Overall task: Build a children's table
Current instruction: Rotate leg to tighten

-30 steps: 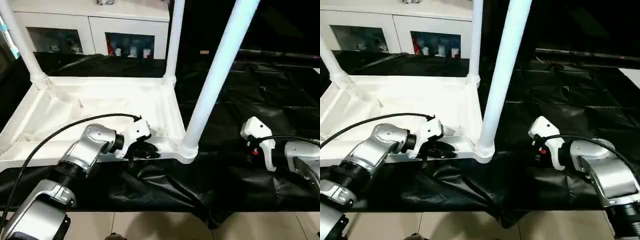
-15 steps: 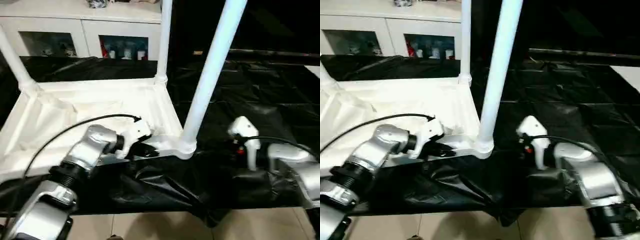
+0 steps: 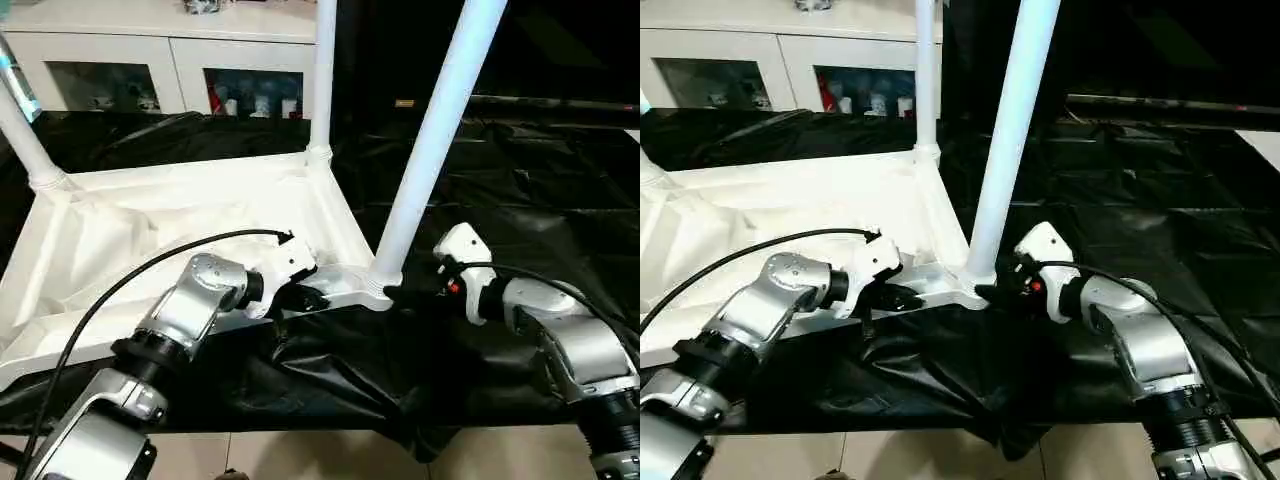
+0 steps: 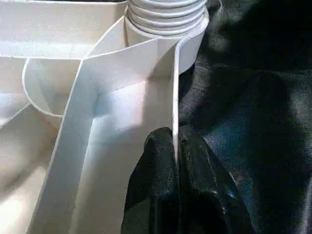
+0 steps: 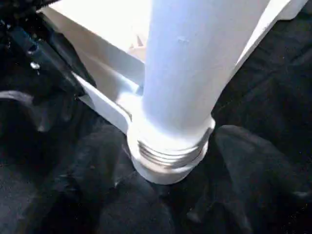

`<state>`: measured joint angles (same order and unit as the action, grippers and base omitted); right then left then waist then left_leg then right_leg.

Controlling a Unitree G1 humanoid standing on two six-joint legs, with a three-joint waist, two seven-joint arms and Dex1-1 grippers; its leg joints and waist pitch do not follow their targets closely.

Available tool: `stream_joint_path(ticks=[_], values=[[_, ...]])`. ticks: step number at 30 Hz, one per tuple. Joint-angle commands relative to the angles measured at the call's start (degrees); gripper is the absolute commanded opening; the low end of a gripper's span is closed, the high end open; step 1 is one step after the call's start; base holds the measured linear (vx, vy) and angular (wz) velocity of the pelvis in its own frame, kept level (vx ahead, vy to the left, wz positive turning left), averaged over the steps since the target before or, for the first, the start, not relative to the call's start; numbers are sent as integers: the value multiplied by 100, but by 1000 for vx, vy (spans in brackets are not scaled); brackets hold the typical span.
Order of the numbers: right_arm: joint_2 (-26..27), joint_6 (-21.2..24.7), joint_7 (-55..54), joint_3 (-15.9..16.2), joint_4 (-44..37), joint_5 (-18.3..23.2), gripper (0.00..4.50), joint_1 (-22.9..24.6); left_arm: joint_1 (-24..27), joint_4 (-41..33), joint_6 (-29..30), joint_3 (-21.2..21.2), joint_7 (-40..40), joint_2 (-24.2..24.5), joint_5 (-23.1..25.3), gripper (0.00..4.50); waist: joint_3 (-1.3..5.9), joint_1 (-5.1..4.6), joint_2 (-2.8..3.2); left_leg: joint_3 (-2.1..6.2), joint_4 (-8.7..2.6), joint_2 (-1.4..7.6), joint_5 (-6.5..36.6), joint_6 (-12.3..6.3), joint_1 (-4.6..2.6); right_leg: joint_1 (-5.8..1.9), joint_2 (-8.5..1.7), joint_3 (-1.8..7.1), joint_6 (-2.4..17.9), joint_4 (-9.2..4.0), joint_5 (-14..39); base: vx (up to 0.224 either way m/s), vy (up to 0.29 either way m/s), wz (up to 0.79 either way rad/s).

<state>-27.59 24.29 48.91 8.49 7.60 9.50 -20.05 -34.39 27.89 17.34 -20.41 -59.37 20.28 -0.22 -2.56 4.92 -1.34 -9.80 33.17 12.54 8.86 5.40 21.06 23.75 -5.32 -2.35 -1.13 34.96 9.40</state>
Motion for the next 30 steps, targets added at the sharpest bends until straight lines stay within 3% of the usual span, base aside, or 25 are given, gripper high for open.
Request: stream_joint_path(ticks=[1, 5, 8, 9, 10, 13, 16, 22, 24, 30], values=[[-13, -76, -4, 14, 88, -64, 368, -35, 125, 41, 43, 76, 36, -32, -73, 0, 323, 5, -96, -51, -390, -22, 1899, -37, -25, -228, -159, 107, 700, -524, 2424, 0, 0, 0], [71, -151, -54, 42, 260, -102, 407, -108, 146, -1, 49, 88, 24, -37, -78, 0, 329, -1, -102, -56, -382, -32, 1875, -42, -20, -222, -153, 106, 678, -534, 2454, 0, 0, 0], [501, -432, -541, 163, 1090, -364, 416, -548, 179, -67, 70, 91, 36, -74, -76, 0, 341, -19, -106, -56, -380, -24, 1824, -26, -12, -210, -163, 104, 737, -510, 2338, 0, 0, 0], [614, -490, -632, 166, 1287, -379, 416, -661, 185, -84, 76, 90, 41, -80, -80, 0, 334, -60, -119, -46, -392, -52, 1782, 16, 33, -229, -163, 85, 762, -497, 2421, 0, 0, 0], [690, -522, -674, 158, 1402, -368, 416, -732, 189, -96, 80, 89, 44, -80, -84, 0, 338, -66, -117, -57, -376, -36, 1851, 26, -14, -190, -170, 96, 749, -518, 2479, 0, 0, 0], [799, -576, -664, 121, 1526, -330, 416, -821, 195, -120, 92, 91, 52, -76, -91, 0, 339, -57, -108, -53, -391, -18, 1811, -3, -17, -214, -156, 114, 802, -487, 2205, 0, 0, 0], [894, -651, -609, 80, 1636, -267, 380, -896, 233, -168, 109, 100, 65, -61, -93, 0, 348, -52, -142, -73, -385, -21, 1598, -52, 4, -239, -144, 116, 912, -447, 1776, 0, 0, 0], [946, -866, -539, 95, 1935, -332, 336, -960, 299, -249, 139, 119, 57, -26, -78, 0, 325, -56, -156, -63, -397, -22, 1825, -27, -8, -218, -169, 110, 761, -496, 2358, 0, 0, 0], [960, -917, -533, 94, 1995, -332, 305, -970, 310, -267, 148, 124, 58, -12, -77, 0, 323, -77, -152, -60, -401, -20, 1815, -23, -1, -216, -167, 115, 753, -497, 2329, 0, 0, 0], [994, -976, -517, 74, 2071, -309, 280, -987, 325, -290, 162, 135, 75, -5, -79, 0, 320, -106, -160, -61, -402, -24, 1823, -40, 0, -215, -159, 115, 768, -497, 2323, 0, 0, 0]])
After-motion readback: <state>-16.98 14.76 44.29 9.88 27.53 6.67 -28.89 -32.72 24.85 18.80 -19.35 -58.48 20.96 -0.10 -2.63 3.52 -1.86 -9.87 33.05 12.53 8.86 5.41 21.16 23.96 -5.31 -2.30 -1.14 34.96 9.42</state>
